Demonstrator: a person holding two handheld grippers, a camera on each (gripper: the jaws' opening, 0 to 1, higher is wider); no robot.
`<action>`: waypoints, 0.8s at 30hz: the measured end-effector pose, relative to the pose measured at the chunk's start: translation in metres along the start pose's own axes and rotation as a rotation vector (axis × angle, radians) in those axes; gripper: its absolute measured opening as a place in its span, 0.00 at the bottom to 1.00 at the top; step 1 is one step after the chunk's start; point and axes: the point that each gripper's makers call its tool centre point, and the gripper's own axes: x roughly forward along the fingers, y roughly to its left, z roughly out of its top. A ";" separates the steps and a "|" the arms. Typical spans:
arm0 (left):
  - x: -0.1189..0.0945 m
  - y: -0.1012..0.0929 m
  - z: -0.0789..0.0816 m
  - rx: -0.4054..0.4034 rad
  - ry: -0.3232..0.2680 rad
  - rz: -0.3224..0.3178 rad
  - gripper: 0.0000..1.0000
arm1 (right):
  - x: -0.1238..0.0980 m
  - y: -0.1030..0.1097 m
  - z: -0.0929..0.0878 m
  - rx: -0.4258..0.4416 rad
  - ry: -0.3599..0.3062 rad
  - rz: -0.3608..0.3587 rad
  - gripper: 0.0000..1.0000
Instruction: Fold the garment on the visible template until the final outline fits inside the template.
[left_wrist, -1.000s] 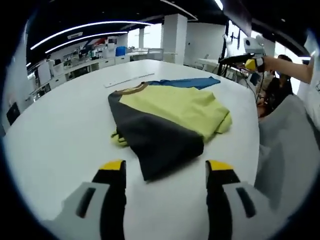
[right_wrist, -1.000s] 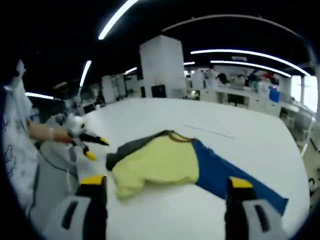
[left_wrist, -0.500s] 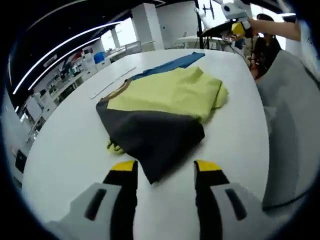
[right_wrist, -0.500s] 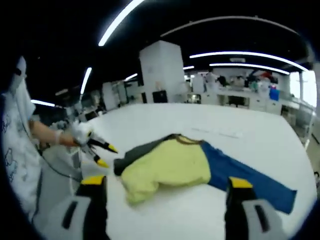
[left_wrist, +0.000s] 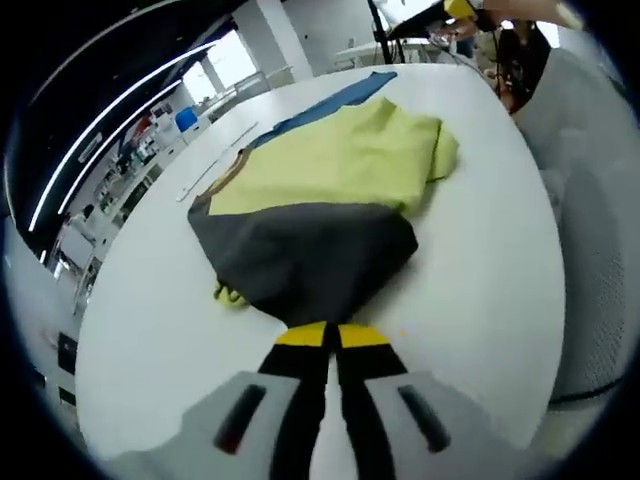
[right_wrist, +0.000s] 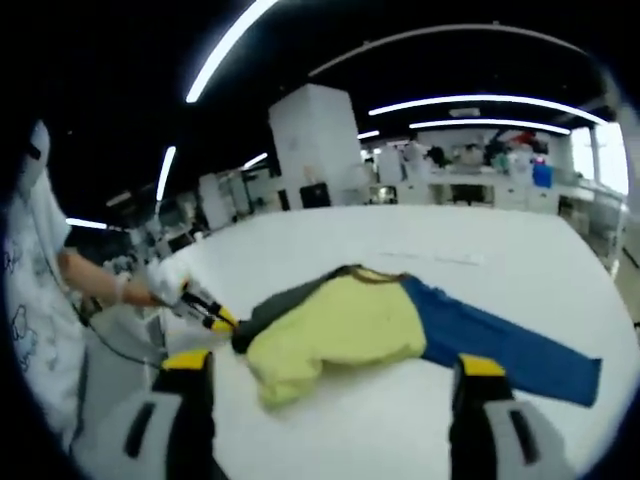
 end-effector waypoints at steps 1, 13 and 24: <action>0.000 0.003 0.002 -0.006 -0.002 0.008 0.00 | 0.001 0.001 0.000 0.005 -0.002 0.002 0.99; -0.019 0.047 0.070 -0.025 -0.116 0.083 0.00 | 0.003 0.003 -0.002 0.024 -0.010 0.009 0.99; -0.001 0.081 0.130 -0.037 -0.192 0.072 0.00 | -0.003 0.003 -0.003 0.043 -0.016 -0.005 0.95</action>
